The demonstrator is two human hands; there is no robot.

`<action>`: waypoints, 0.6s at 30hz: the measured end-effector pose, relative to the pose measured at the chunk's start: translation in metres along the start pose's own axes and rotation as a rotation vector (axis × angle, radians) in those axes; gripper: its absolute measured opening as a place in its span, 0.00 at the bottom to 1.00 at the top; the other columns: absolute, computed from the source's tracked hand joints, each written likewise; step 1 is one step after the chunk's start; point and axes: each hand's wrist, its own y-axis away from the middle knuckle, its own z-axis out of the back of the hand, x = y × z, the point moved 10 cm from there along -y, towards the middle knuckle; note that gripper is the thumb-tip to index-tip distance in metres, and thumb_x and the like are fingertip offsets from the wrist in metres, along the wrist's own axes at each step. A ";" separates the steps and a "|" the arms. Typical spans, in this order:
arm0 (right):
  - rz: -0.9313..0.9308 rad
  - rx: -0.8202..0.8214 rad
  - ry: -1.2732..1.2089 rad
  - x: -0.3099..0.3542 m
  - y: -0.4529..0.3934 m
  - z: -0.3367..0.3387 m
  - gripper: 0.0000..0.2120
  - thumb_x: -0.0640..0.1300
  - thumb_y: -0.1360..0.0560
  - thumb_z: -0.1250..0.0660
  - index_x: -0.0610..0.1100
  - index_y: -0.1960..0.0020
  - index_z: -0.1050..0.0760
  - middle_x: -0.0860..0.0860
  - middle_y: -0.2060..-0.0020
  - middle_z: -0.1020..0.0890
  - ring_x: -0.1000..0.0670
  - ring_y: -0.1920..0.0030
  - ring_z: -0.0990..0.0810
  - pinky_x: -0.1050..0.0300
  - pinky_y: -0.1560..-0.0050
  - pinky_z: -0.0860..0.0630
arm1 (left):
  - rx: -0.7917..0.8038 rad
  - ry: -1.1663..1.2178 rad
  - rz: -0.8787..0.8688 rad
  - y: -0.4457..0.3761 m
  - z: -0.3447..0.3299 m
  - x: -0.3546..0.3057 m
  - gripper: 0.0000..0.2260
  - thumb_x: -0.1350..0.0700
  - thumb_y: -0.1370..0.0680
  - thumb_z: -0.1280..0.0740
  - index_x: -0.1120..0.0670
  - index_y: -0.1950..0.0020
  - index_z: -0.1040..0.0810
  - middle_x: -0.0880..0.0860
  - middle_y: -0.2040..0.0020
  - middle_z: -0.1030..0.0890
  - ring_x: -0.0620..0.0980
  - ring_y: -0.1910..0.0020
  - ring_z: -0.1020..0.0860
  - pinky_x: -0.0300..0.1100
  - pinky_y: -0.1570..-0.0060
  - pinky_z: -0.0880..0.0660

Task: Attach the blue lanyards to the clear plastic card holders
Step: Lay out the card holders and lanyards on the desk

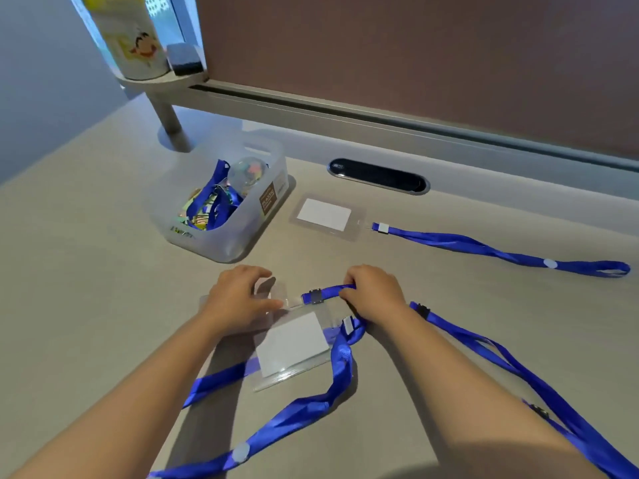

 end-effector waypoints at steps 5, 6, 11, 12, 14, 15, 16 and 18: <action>-0.201 -0.155 0.175 -0.029 0.010 0.030 0.11 0.42 0.23 0.43 0.42 0.45 0.26 0.45 0.47 0.21 0.43 0.46 0.25 0.53 0.45 0.32 | 0.002 -0.096 -0.003 0.015 -0.004 0.007 0.27 0.47 0.32 0.30 0.50 0.35 0.33 0.54 0.32 0.31 0.56 0.34 0.34 0.53 0.35 0.33; -0.214 -0.173 0.188 -0.030 0.012 0.035 0.12 0.43 0.24 0.42 0.42 0.43 0.27 0.45 0.44 0.22 0.43 0.43 0.26 0.52 0.44 0.33 | 0.016 -0.130 -0.011 0.016 -0.008 0.005 0.27 0.46 0.31 0.31 0.49 0.35 0.34 0.53 0.31 0.32 0.56 0.33 0.36 0.52 0.34 0.35; 0.053 -0.088 0.181 0.010 0.002 0.023 0.17 0.47 0.24 0.40 0.44 0.36 0.29 0.44 0.38 0.27 0.42 0.37 0.31 0.50 0.39 0.35 | 0.099 -0.314 -0.029 0.011 -0.023 -0.007 0.27 0.40 0.26 0.41 0.47 0.30 0.43 0.54 0.25 0.44 0.58 0.27 0.47 0.54 0.29 0.46; 0.078 -0.054 0.202 0.015 0.000 0.016 0.15 0.47 0.24 0.40 0.43 0.39 0.27 0.44 0.39 0.26 0.42 0.38 0.30 0.50 0.40 0.34 | 0.111 -0.332 -0.020 0.009 -0.024 -0.007 0.28 0.40 0.26 0.43 0.46 0.29 0.46 0.54 0.24 0.48 0.59 0.27 0.51 0.56 0.28 0.50; 0.086 -0.026 0.188 0.018 -0.004 0.008 0.13 0.46 0.24 0.39 0.42 0.42 0.25 0.43 0.42 0.26 0.42 0.40 0.29 0.51 0.41 0.34 | 0.132 -0.344 0.007 0.003 -0.026 -0.004 0.28 0.38 0.26 0.45 0.45 0.29 0.49 0.55 0.24 0.53 0.60 0.26 0.56 0.59 0.28 0.56; 0.083 -0.030 0.164 0.018 -0.005 0.007 0.13 0.44 0.24 0.39 0.42 0.42 0.25 0.43 0.42 0.26 0.42 0.41 0.29 0.51 0.41 0.33 | 0.133 -0.343 0.017 0.000 -0.026 -0.003 0.28 0.38 0.26 0.46 0.45 0.29 0.50 0.55 0.24 0.55 0.60 0.26 0.58 0.59 0.28 0.57; 0.084 -0.035 0.144 0.018 -0.007 0.007 0.12 0.43 0.24 0.38 0.41 0.43 0.25 0.43 0.42 0.26 0.43 0.41 0.28 0.52 0.41 0.33 | 0.131 -0.339 0.020 -0.003 -0.025 -0.004 0.29 0.38 0.26 0.46 0.45 0.29 0.50 0.56 0.24 0.56 0.60 0.26 0.59 0.60 0.28 0.58; 0.094 -0.034 0.100 0.021 -0.009 0.007 0.09 0.41 0.25 0.38 0.40 0.46 0.25 0.43 0.44 0.24 0.43 0.44 0.27 0.53 0.44 0.32 | 0.114 -0.322 0.006 -0.006 -0.021 -0.011 0.30 0.38 0.26 0.45 0.47 0.28 0.50 0.55 0.24 0.55 0.59 0.26 0.59 0.59 0.28 0.58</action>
